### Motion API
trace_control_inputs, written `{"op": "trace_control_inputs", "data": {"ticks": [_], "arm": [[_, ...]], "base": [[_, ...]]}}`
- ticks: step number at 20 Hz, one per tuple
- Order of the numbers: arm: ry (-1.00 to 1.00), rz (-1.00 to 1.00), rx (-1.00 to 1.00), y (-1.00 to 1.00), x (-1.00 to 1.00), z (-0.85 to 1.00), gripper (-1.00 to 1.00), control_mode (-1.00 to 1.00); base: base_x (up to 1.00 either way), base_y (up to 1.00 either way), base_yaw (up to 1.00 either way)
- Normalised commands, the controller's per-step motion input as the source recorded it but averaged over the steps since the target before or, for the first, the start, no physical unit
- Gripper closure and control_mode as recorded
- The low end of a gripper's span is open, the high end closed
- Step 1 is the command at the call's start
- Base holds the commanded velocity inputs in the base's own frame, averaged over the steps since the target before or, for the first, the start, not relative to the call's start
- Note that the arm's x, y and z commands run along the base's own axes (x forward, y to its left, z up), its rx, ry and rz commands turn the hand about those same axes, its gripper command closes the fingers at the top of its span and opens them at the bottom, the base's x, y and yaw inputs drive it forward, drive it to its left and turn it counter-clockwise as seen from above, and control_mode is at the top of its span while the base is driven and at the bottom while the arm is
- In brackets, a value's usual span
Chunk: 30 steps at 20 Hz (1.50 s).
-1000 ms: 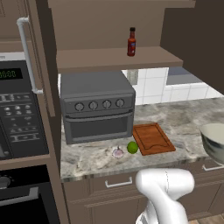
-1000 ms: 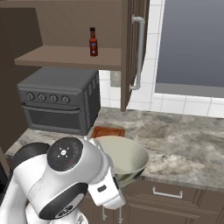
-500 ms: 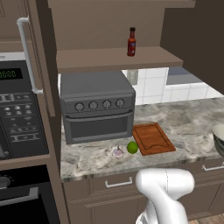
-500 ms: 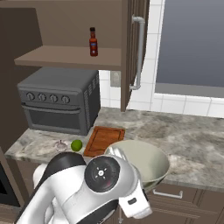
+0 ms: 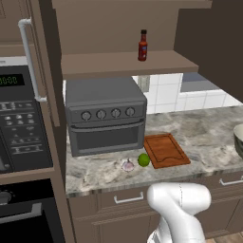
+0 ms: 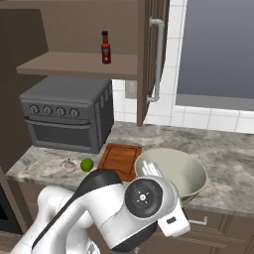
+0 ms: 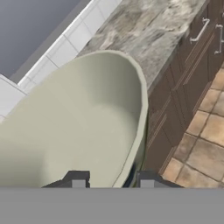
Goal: Open the cabinet. Place the bowl and condiment on the counter. Then place the lime and garlic on the cutting board.
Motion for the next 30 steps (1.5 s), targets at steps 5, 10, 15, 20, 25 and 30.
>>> {"op": "trace_control_inputs", "data": {"ticks": [5,10,15,20,25,30], "arm": [[-0.05,0.0,0.0,-0.22,0.32,-0.01,1.0,-1.0],[-0.02,0.0,0.0,-0.02,0.24,-0.1,1.0,-1.0],[-0.04,0.03,0.0,0.0,0.32,-0.09,1.0,-1.0],[-0.09,0.06,0.0,0.0,0.43,-0.12,1.0,-1.0],[-0.06,0.07,0.0,0.0,0.36,-0.05,1.0,-1.0],[0.0,0.02,0.0,0.0,0.3,0.0,1.0,-1.0]], "base": [[0.0,0.0,0.0],[0.0,0.0,0.0],[0.0,0.0,0.0],[0.0,0.0,0.0],[0.0,0.0,0.0],[0.0,0.0,0.0]]}}
